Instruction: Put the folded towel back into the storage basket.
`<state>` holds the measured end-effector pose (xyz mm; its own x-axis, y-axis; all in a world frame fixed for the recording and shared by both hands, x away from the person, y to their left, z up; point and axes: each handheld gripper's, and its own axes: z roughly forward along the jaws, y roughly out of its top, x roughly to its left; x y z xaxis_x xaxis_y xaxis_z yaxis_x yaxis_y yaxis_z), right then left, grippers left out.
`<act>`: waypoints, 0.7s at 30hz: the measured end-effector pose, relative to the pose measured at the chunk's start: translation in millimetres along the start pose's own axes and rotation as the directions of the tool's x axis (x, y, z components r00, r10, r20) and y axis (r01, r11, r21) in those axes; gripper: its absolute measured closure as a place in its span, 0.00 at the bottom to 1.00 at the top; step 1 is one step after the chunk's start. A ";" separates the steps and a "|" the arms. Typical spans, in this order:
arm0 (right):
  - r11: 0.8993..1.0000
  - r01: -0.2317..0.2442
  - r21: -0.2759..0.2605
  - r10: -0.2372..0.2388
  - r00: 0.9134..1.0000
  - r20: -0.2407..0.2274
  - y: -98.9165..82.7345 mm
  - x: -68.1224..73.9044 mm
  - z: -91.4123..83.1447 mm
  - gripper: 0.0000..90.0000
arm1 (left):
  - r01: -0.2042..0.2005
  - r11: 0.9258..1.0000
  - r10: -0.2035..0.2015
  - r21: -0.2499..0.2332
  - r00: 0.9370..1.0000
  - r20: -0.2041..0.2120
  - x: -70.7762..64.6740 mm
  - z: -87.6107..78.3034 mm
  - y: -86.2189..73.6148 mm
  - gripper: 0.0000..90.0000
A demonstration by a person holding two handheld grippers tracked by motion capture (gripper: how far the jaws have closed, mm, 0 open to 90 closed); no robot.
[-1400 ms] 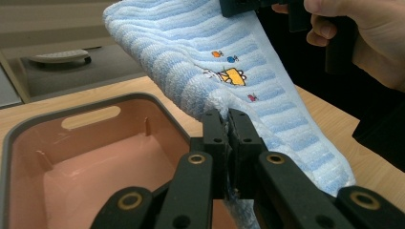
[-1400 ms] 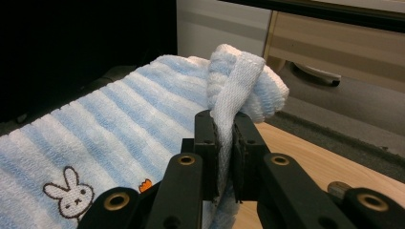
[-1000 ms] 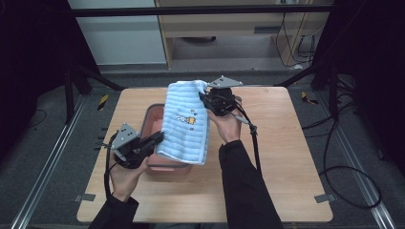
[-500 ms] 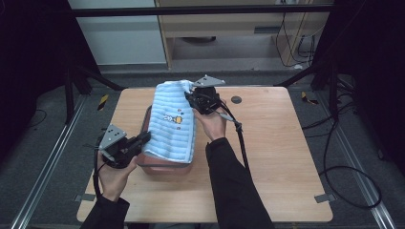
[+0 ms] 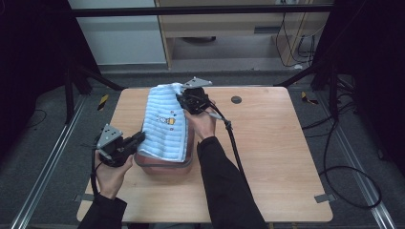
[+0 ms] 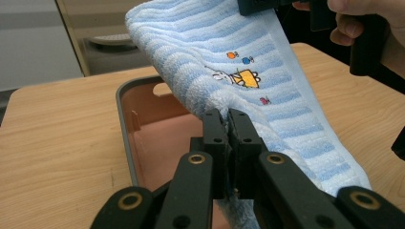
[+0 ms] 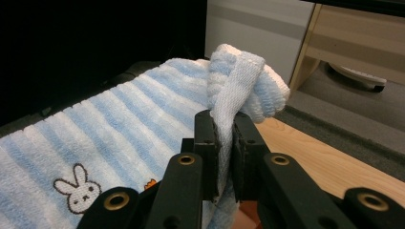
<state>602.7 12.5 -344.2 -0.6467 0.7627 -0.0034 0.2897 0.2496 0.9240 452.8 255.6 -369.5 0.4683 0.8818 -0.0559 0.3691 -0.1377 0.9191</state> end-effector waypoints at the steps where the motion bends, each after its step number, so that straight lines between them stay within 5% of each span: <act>1: 1.000 0.004 0.004 -0.004 1.000 0.000 -1.5 0.8 3.6 0.92 | 0.006 1.000 -0.006 0.015 1.000 0.003 1.1 2.0 -2.5 0.96; 7: 1.000 0.008 0.021 -0.008 1.000 0.002 -6.0 -0.7 12.5 0.92 | 0.018 0.999 -0.018 0.034 1.000 -0.005 3.8 7.8 -7.1 0.96; 21: 0.997 -0.011 0.072 0.010 1.000 0.013 -31.0 -7.0 29.1 0.92 | -0.022 0.995 0.025 0.095 0.999 -0.023 4.3 26.6 -19.8 0.96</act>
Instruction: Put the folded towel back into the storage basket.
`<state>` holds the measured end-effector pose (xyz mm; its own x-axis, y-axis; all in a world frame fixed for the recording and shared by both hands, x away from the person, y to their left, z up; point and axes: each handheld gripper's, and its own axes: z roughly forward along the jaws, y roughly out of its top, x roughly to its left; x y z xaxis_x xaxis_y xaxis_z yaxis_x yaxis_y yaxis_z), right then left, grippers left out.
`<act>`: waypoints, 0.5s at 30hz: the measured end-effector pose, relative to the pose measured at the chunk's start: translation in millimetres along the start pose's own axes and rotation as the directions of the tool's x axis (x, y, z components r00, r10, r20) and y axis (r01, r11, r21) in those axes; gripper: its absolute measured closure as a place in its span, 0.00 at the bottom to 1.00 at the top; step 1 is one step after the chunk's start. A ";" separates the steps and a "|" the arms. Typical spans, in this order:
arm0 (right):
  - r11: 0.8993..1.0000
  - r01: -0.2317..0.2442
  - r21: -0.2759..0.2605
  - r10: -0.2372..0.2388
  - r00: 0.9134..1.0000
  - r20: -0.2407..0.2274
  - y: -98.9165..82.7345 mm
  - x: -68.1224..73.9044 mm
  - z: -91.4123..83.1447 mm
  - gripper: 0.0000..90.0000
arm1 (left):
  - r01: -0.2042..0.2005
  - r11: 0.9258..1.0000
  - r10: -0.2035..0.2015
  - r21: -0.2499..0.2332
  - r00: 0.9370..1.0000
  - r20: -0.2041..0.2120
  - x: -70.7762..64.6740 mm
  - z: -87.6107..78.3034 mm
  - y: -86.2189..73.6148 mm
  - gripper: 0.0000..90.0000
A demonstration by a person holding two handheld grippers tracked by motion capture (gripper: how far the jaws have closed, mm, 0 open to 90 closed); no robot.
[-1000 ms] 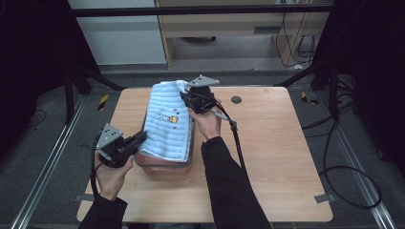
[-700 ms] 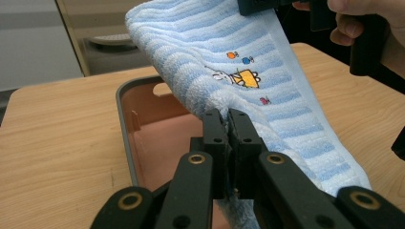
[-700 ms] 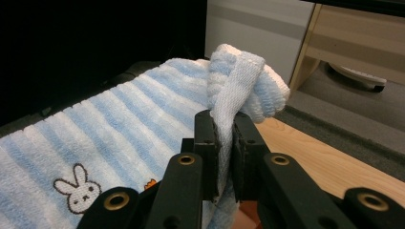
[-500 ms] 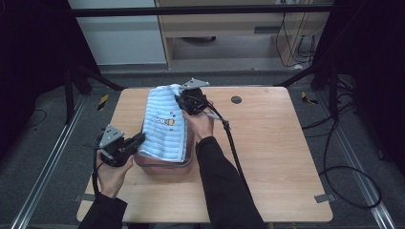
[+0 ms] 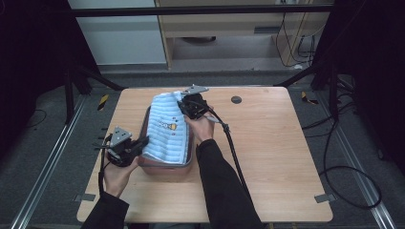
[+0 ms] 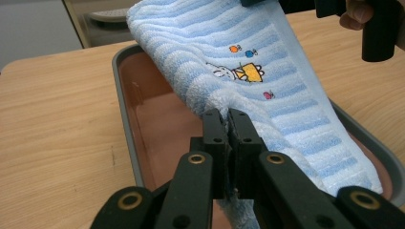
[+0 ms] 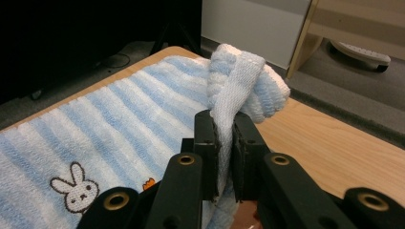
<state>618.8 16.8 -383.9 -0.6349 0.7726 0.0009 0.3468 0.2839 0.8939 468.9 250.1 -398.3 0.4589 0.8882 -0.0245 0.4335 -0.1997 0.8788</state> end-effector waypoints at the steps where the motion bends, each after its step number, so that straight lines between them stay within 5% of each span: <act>1: 1.000 -0.004 0.005 0.004 1.000 0.000 -1.4 0.1 1.0 0.92 | 0.000 1.000 0.000 0.004 1.000 0.000 -0.1 1.2 -1.0 0.96; 15: 0.999 -0.003 0.046 0.003 1.000 -0.004 -21.0 1.1 12.4 0.92 | -0.011 0.999 0.011 0.052 1.000 -0.009 0.9 7.8 -13.3 0.96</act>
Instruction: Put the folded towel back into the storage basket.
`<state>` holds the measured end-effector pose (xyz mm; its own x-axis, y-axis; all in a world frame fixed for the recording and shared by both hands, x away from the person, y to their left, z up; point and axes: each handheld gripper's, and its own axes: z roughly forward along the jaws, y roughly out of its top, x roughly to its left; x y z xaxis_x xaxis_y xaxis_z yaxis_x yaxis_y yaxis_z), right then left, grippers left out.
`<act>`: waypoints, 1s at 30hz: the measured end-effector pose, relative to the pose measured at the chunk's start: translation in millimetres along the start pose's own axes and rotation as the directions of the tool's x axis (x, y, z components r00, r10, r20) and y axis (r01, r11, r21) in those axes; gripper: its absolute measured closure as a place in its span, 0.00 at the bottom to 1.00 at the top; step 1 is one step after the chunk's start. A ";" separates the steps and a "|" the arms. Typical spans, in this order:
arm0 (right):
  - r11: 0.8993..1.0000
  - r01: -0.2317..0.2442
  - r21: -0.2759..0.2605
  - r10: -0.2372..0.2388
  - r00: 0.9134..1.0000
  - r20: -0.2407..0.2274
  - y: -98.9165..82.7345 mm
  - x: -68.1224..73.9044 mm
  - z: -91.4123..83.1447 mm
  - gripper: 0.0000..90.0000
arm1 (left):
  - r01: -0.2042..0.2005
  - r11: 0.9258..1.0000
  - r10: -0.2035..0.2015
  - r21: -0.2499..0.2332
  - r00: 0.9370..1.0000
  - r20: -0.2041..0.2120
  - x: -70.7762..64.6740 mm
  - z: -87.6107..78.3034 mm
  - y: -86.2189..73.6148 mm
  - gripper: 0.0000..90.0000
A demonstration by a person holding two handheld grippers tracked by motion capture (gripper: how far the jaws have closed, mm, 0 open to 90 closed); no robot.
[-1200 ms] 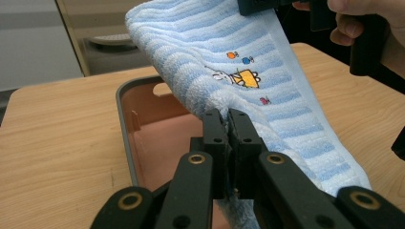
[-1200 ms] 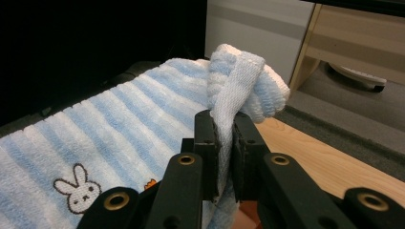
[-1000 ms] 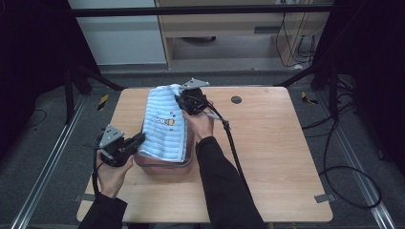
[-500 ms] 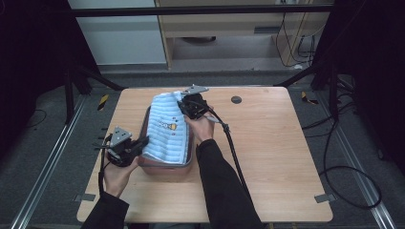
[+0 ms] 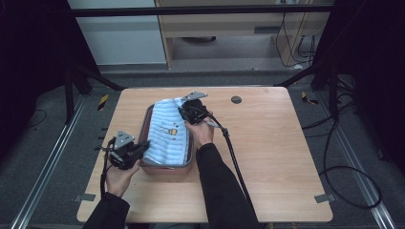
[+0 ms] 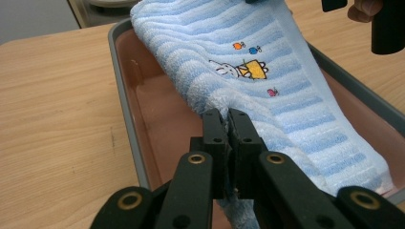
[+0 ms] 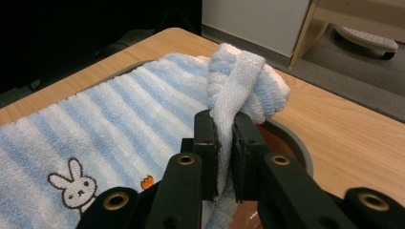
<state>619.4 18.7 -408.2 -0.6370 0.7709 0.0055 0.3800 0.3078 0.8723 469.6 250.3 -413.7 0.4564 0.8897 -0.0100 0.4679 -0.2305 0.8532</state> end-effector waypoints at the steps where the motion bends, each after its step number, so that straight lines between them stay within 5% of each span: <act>1: 1.000 0.000 0.000 0.000 1.000 0.000 0.0 0.0 0.0 0.92 | -0.005 1.000 0.005 0.007 1.000 -0.003 -0.2 0.7 -0.8 0.96; 22: 0.993 0.007 0.117 -0.006 1.000 -0.005 -21.9 3.2 18.5 0.83 | 0.004 0.998 -0.003 0.063 1.000 -0.017 0.2 8.6 -12.8 0.92; 30: 0.997 0.023 0.068 -0.024 0.999 0.023 -17.0 2.3 6.3 0.69 | 0.018 1.000 -0.018 0.011 1.000 -0.025 3.4 -0.3 -8.5 0.84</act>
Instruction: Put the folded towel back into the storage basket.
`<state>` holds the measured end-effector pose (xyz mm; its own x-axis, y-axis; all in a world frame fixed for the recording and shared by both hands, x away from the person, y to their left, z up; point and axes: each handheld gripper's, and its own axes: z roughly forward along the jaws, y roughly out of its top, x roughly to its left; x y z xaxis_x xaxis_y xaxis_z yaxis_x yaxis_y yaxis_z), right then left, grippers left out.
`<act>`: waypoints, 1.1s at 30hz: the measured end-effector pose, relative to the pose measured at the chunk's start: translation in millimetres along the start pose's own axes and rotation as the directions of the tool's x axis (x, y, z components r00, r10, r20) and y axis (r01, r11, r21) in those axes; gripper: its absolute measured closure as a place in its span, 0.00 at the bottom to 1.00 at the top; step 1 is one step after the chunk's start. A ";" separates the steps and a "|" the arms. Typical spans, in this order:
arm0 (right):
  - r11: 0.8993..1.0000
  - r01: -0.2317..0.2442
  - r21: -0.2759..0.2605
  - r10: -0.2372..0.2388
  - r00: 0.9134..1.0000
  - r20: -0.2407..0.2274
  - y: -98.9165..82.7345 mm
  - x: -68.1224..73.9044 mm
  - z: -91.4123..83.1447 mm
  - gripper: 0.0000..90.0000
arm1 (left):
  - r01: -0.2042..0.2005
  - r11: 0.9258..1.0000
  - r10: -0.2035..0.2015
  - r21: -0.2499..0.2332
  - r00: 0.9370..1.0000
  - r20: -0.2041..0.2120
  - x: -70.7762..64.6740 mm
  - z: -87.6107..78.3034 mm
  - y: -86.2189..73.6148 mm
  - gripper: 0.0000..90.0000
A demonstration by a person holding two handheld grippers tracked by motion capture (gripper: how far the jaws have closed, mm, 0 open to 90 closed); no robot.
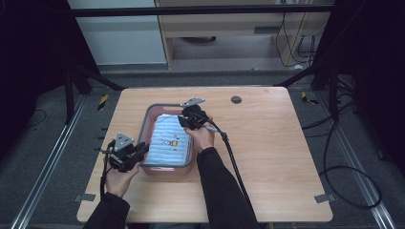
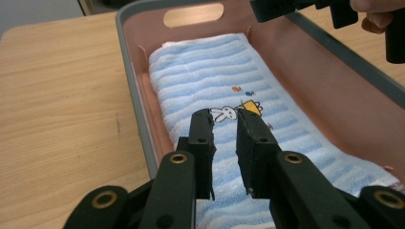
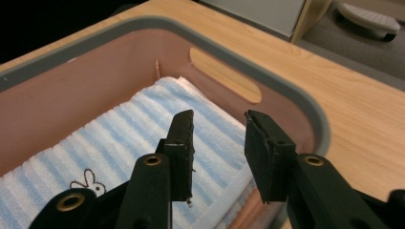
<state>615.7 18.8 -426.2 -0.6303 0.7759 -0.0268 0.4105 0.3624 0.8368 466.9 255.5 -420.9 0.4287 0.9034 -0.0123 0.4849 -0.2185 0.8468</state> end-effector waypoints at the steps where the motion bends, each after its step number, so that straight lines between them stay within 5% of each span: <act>1: 1.000 0.000 0.000 0.000 1.000 0.000 0.0 0.0 0.0 0.69 | 0.003 1.000 -0.003 -0.003 1.000 0.002 0.3 -1.5 0.7 0.84; 19: 0.991 -0.049 -0.123 0.057 0.996 0.063 -3.8 -29.1 -79.5 0.38 | 0.017 0.998 -0.015 -0.056 0.999 0.045 -0.3 -18.7 5.5 0.67; 33: 0.987 -0.082 -0.141 0.102 0.985 0.140 -48.1 -66.5 -148.3 0.25 | 0.010 0.998 -0.008 -0.056 0.999 0.034 7.4 -21.9 1.2 0.44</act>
<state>540.1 -126.9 -383.5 -0.4864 0.8735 -0.0176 0.3638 0.2209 0.9049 454.0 270.0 -408.3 0.4506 0.8919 -0.0378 0.4461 -0.1883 0.8750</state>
